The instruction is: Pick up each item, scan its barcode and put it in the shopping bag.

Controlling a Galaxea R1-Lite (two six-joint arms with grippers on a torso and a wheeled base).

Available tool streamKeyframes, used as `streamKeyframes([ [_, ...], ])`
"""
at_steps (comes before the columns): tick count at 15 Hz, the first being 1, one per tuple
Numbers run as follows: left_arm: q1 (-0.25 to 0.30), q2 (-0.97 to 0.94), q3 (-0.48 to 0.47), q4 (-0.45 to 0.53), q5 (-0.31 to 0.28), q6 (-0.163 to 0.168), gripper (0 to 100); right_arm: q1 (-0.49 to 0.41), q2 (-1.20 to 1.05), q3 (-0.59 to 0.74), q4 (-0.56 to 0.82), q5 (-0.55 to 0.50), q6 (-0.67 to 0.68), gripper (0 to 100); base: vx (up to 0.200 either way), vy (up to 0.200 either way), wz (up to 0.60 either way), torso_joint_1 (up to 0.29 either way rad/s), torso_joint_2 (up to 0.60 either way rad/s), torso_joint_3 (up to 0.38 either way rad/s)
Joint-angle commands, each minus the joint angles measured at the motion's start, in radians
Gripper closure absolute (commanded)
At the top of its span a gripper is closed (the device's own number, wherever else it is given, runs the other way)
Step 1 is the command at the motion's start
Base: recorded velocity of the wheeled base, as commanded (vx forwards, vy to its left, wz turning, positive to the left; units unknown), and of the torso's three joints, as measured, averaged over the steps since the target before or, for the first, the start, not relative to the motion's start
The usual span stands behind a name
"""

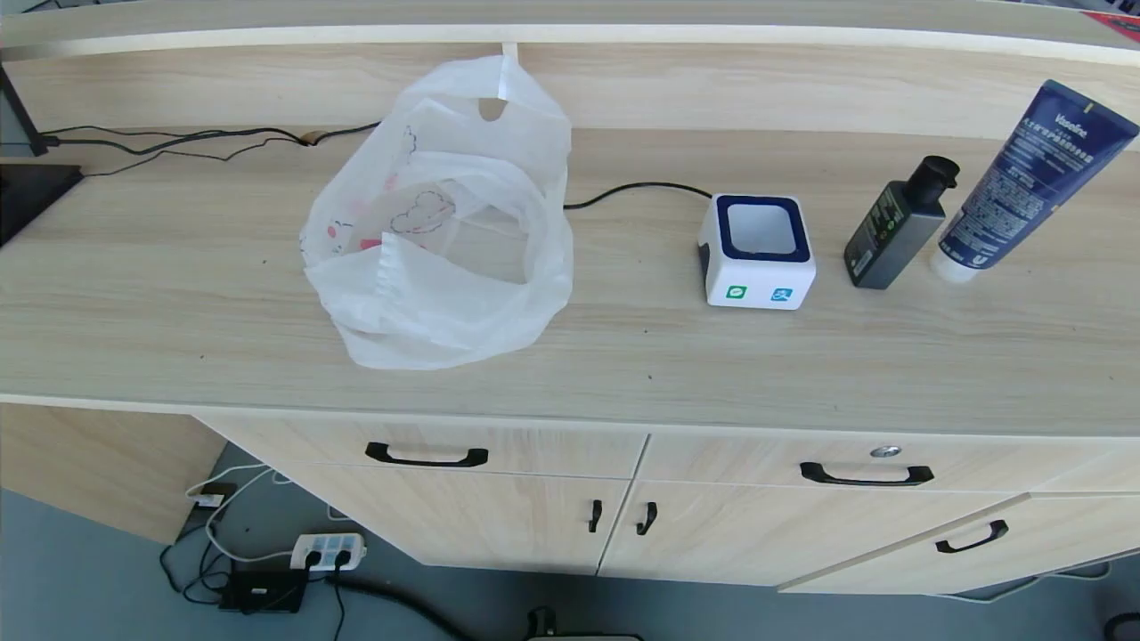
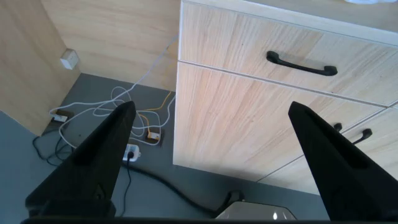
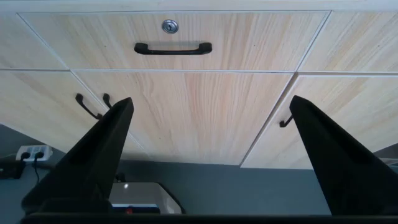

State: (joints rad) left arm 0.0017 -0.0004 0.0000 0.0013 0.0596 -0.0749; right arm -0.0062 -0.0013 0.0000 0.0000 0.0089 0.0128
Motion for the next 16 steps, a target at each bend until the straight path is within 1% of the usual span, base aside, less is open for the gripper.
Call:
streamKeyframes([
  [1,0.0,0.0,0.0,0.0,0.0,0.0,0,0.0,0.001,0.0,0.0,0.0,0.0,0,0.0,0.0,0.0,0.0,0.0,0.0],
  [5,0.0,0.0,0.0,0.0,0.0,0.0,0,0.0,0.001,0.0,0.0,0.0,0.0,0,0.0,0.0,0.0,0.0,0.0,0.0],
  [7,0.0,0.0,0.0,0.0,0.0,0.0,0,0.0,0.035,0.0,-0.002,0.0,-0.03,0,0.0,0.0,0.0,0.0,0.0,0.0],
  [12,0.0,0.0,0.0,0.0,0.0,-0.002,0,0.002,0.001,0.0,-0.002,0.0,-0.03,0,0.0,0.0,0.0,0.0,0.0,0.0],
  [13,0.0,0.0,0.0,0.0,0.0,0.0,0,0.002,0.001,-0.008,-0.018,0.011,-0.034,0,0.0,0.0,0.0,0.0,0.0,0.0],
  [14,0.0,0.0,0.0,0.0,0.0,0.0,0,0.002,0.021,-0.129,-0.055,0.025,-0.028,0,0.0,0.0,0.0,0.0,0.0,0.0],
  [15,0.0,0.0,0.0,0.002,0.0,0.0,0,-0.001,0.078,-0.241,-0.028,0.028,-0.028,0,0.0,0.0,0.0,0.0,0.0,0.0],
  [16,0.0,0.0,0.0,0.0,0.0,0.0,0,0.0,0.149,-0.38,0.005,0.036,-0.031,0,0.0,0.0,0.0,0.0,0.0,0.0],
])
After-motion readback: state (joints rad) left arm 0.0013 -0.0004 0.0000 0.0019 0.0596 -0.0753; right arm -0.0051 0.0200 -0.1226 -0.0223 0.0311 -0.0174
